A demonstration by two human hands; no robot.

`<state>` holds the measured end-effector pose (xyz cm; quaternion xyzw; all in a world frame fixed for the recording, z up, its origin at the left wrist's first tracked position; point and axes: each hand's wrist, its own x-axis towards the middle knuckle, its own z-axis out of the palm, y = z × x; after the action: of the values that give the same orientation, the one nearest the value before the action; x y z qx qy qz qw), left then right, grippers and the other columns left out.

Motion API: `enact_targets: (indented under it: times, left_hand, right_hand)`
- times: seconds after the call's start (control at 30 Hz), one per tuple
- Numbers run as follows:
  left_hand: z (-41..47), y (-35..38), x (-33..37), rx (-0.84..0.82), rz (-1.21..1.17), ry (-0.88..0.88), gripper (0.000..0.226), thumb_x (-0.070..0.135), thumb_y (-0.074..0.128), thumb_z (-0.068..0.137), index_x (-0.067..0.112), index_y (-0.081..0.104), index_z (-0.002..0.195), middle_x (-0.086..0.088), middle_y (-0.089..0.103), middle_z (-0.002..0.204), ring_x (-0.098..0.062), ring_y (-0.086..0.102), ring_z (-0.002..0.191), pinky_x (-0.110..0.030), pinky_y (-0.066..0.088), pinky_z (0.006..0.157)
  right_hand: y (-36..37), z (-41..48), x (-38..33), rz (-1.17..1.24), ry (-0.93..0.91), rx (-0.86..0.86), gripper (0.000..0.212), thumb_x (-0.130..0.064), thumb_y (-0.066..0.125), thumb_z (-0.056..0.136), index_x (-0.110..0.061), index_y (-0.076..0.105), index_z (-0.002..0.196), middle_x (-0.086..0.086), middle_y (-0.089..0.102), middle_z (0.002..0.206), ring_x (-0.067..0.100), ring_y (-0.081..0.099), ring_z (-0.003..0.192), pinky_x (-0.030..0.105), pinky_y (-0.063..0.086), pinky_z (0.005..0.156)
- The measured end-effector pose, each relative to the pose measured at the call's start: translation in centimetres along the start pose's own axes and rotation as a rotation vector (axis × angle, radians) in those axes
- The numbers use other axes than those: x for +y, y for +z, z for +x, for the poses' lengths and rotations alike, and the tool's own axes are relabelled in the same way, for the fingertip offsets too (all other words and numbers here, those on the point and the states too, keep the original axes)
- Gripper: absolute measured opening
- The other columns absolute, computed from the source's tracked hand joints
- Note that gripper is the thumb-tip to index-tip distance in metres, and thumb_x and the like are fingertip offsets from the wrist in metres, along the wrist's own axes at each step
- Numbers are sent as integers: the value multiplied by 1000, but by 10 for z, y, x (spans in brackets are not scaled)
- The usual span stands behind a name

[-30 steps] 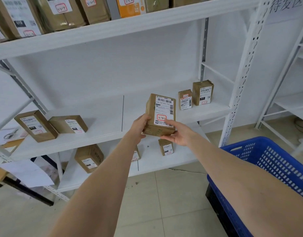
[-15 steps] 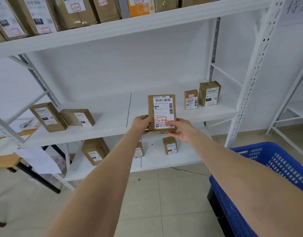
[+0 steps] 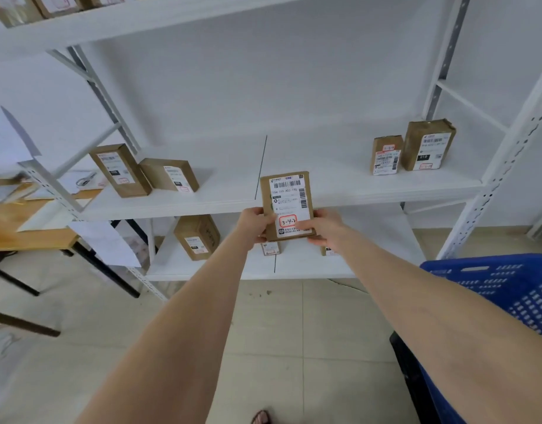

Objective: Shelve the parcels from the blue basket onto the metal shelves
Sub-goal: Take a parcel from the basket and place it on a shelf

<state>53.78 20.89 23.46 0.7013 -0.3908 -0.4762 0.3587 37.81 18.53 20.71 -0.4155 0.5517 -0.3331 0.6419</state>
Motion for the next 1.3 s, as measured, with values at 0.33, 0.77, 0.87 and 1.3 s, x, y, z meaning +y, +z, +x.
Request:
enact_targets:
  times: [0.33, 0.77, 0.87, 1.3]
  left_hand:
    - [90, -81, -55, -81, 146, -145, 30, 6, 55, 95, -2, 54, 123, -17, 64, 118, -37, 63, 106, -51, 50, 93]
    - [231, -175, -152, -173, 211, -227, 40, -2, 50, 92, 2, 49, 132, -19, 62, 121, -33, 61, 110, -41, 53, 91]
    - [252, -178, -183, -162, 164, -214, 41, -3, 50, 92, 0, 48, 133, -20, 62, 121, -34, 61, 109, -42, 52, 92]
    - [390, -178, -333, -39, 153, -61, 34, 9, 63, 84, 11, 61, 118, -4, 67, 99, -23, 64, 93, -36, 55, 87]
  right_hand:
    - [91, 72, 22, -185, 204, -5, 35, 7, 73, 77, 0, 64, 110, 12, 69, 110, 21, 65, 91, 31, 54, 73]
    - [219, 196, 98, -224, 302, 111, 37, 10, 76, 68, -7, 65, 98, 13, 70, 111, 30, 67, 102, 44, 57, 87]
    - [234, 218, 124, -265, 278, 140, 37, 9, 75, 70, -8, 65, 101, 12, 69, 113, 30, 66, 103, 43, 56, 88]
    - [292, 367, 255, -493, 74, 242, 38, 1, 67, 80, -12, 69, 115, 8, 70, 113, 24, 66, 100, 29, 53, 86]
